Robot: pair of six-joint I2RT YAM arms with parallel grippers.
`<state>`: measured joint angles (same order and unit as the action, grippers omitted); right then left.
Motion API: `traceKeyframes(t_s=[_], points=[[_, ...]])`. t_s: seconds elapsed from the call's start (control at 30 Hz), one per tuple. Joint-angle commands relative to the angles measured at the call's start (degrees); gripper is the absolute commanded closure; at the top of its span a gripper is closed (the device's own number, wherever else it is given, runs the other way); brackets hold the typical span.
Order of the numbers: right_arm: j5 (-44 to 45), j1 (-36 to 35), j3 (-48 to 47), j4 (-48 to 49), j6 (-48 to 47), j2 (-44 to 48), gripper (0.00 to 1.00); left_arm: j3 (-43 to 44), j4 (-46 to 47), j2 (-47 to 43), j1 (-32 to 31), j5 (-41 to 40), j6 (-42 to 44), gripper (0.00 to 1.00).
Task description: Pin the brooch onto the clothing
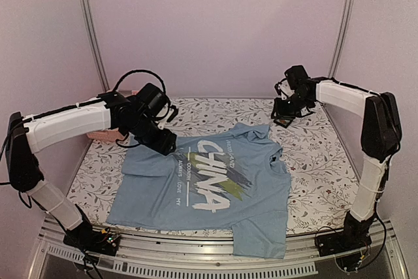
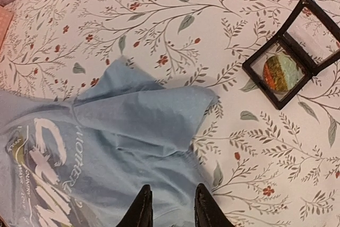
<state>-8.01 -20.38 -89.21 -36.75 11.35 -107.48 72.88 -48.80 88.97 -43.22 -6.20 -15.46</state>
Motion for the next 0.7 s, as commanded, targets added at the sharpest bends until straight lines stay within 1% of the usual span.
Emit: traceKeyframes(t_s=[0.0,0.03,0.13,0.27,0.33,0.47,0.57,0.67], points=[[2.0,4.6,-7.1,2.0,-0.6,-11.1,0.7,-2.3,15.3,1.2,8.9,-1.7,0.5,0.32],[1.6,5.0,-8.4,2.1,-0.3,-13.9,0.68,-2.3,16.9,1.8,10.8,-1.7,0.5,0.32],[-0.2,5.1,-12.6,2.6,0.6,-18.4,0.59,-2.3,20.2,4.2,15.9,-1.4,1.0,0.31],[-0.7,5.2,-15.6,3.4,1.9,-23.5,0.57,-3.4,25.2,8.7,24.2,1.3,-0.7,0.29],[0.2,5.1,-16.0,4.0,2.6,-24.5,0.56,-2.7,26.9,12.2,27.5,0.1,-1.7,0.29],[-2.0,5.2,-17.6,5.0,3.8,-26.7,0.62,0.4,26.7,19.3,29.3,-1.2,-1.6,0.29],[-3.3,5.2,-18.6,5.2,5.0,-28.3,0.66,0.8,27.2,21.7,29.8,-1.9,-2.1,0.29],[-5.2,4.9,-18.0,5.9,5.9,-28.4,0.67,-0.9,29.8,22.5,30.2,-3.4,-2.4,0.24]])
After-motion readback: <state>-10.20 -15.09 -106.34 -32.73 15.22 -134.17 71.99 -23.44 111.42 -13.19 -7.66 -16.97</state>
